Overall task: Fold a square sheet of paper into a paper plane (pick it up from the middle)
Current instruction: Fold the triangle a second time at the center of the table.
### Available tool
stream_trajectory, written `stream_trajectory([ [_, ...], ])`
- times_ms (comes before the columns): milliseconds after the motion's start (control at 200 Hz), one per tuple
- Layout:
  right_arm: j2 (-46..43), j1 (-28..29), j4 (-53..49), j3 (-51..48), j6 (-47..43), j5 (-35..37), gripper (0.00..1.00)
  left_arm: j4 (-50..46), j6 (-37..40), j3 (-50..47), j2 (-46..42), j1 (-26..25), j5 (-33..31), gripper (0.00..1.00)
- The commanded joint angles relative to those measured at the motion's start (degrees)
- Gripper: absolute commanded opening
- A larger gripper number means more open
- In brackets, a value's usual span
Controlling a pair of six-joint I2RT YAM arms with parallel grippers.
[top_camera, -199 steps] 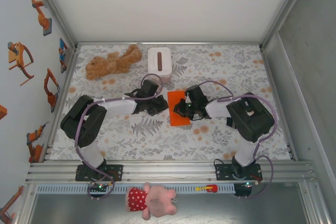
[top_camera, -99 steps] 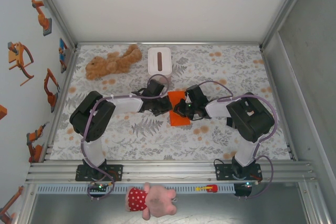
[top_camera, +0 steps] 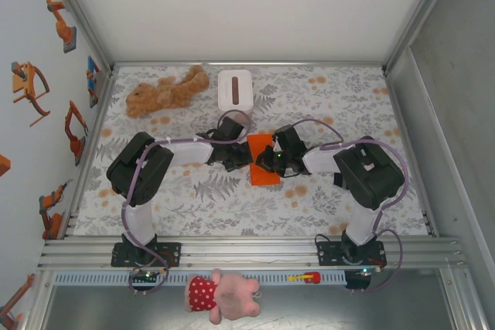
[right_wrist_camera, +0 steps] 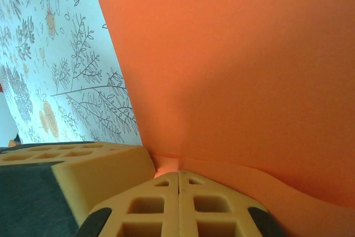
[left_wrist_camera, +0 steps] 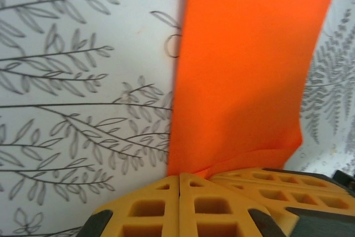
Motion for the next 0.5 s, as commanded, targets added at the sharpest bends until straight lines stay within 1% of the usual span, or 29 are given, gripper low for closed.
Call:
stream_trajectory([
  [0, 0.07, -0.31, -4.03, -1.05, -0.59, 1.48, 0.0, -5.31, 1.34, 1.67, 1.72, -0.02, -2.46, 0.05],
  [150, -3.42, -0.63, -2.13, -0.57, -1.98, 0.14, 0.0, -9.5, 1.48, 3.0, 3.73, -0.07, -3.96, 0.05],
  [280, -6.19, -0.84, -3.53, -0.08, -5.7, 0.58, 0.0, -11.0, 1.61, 3.43, 4.49, -0.04, -4.54, 0.05],
  [356, -6.17, -1.09, -4.33, -0.12, -7.18, 0.49, 0.0, -11.67, 2.09, 4.03, 4.76, -0.06, -4.72, 0.05],
  [496, -5.01, -2.22, -3.65, -1.25, -7.28, 0.49, 0.0, -12.8, 2.93, 4.88, 4.96, -0.06, -5.22, 0.05],
])
